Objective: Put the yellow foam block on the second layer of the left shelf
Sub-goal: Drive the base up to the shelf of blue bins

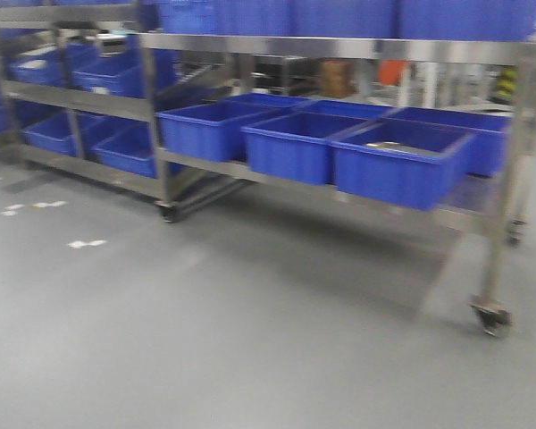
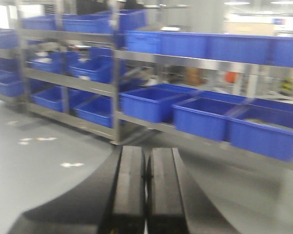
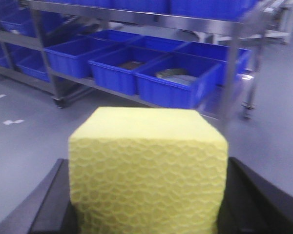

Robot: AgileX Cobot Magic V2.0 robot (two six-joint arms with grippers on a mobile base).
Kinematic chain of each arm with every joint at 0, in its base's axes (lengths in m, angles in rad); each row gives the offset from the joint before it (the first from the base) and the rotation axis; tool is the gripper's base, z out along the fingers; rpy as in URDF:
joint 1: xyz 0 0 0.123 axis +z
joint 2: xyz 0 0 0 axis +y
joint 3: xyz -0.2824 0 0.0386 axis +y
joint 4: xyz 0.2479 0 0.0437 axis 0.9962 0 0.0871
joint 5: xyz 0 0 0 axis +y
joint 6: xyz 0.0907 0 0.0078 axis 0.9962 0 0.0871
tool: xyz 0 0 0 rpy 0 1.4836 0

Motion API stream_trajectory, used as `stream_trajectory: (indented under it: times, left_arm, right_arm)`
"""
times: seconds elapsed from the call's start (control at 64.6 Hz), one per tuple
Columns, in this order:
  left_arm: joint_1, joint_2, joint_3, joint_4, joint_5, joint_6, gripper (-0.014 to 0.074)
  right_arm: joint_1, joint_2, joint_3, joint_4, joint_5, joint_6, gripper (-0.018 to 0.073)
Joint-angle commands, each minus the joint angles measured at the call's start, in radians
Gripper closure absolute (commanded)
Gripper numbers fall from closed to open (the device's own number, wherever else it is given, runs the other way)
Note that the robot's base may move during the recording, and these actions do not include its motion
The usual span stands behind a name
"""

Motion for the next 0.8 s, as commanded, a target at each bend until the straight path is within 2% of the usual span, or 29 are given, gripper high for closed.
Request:
stream_trajectory:
  times: [0.0, 0.789]
  left_arm:
    - [0.001, -0.019, 0.025, -0.004, -0.088, -0.005, 0.046]
    - [0.001, -0.019, 0.025, -0.004, -0.088, -0.005, 0.046]
  right_arm:
    - [-0.003, 0.007, -0.027, -0.012, -0.093, -0.006, 0.0271]
    - [-0.003, 0.007, -0.027, -0.012, -0.093, -0.006, 0.0271]
